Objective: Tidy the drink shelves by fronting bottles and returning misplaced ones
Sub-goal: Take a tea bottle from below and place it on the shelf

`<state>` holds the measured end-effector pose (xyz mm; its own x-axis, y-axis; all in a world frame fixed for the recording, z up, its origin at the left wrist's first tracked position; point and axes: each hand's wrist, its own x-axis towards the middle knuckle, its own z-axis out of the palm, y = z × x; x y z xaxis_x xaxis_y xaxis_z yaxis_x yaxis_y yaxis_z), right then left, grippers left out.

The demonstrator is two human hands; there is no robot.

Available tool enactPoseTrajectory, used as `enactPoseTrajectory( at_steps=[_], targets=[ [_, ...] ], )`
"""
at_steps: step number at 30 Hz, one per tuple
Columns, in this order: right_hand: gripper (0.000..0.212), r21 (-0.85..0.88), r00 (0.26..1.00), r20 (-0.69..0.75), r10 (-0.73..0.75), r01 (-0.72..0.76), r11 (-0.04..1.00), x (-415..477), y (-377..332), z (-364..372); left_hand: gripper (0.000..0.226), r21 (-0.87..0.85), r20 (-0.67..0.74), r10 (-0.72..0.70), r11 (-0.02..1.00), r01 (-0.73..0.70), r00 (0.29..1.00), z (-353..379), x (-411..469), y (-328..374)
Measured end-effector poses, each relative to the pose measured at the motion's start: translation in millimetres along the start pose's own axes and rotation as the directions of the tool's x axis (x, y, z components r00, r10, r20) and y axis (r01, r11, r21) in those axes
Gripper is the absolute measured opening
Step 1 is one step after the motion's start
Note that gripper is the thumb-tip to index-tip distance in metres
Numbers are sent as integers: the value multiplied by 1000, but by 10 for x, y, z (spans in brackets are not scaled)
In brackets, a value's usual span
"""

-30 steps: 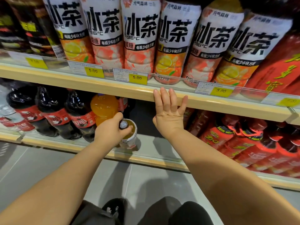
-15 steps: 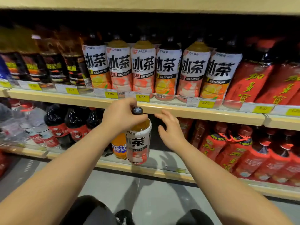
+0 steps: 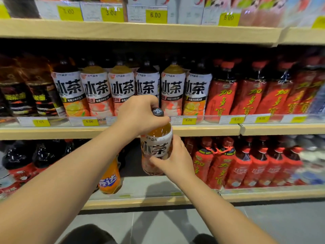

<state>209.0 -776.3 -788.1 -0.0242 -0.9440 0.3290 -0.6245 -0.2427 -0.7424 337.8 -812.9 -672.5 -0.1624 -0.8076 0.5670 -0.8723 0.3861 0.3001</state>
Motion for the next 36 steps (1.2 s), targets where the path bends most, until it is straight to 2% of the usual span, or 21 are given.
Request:
enactPoseTrajectory(
  at_steps=[5, 8, 9, 10, 12, 14, 16, 21, 26, 30, 36],
  targets=[
    [76, -46, 992, -127, 0, -6, 999, 119, 31, -237, 46, -94, 21, 52, 994, -50, 998, -29, 185, 110],
    [73, -63, 983, -181, -25, 14, 998, 207, 29, -392, 45, -276, -93, -5, 961, -21, 996, -94, 305, 44],
    [73, -63, 979, -200, -29, 17, 998, 246, 21, -447, 43, -273, -109, -24, 962, -7, 994, -79, 330, -10],
    [74, -56, 974, -225, -28, 16, 998, 289, 3, -502, 38, -208, -77, -26, 978, 10, 997, -22, 337, -87],
    [73, -10, 957, -288, -33, 31, 999, 392, -54, -609, 27, 69, 120, 1, 998, -9, 993, 197, 288, -263],
    [71, 56, 934, -355, -41, 64, 996, 504, -127, -710, 34, 298, 386, -40, 951, -83, 922, 459, 181, -397],
    [71, 98, 916, -400, -35, 81, 992, 611, -197, -795, 41, 386, 517, -110, 915, -117, 849, 640, 110, -483],
    [75, 90, 881, -470, -58, 114, 989, 836, -290, -847, 24, 498, 515, -106, 845, -196, 851, 734, 227, -514],
    [70, 156, 885, -463, -54, 141, 978, 1039, -328, -739, 19, 479, 521, -100, 856, -193, 848, 784, 325, -586],
    [65, 164, 886, -458, -76, 168, 972, 1177, -318, -629, 21, 485, 528, -106, 852, -197, 843, 780, 343, -573],
    [77, 81, 897, -432, -93, 141, 987, 1382, -179, -416, 24, 496, 549, -103, 839, -224, 830, 771, 344, -572]
  ],
)
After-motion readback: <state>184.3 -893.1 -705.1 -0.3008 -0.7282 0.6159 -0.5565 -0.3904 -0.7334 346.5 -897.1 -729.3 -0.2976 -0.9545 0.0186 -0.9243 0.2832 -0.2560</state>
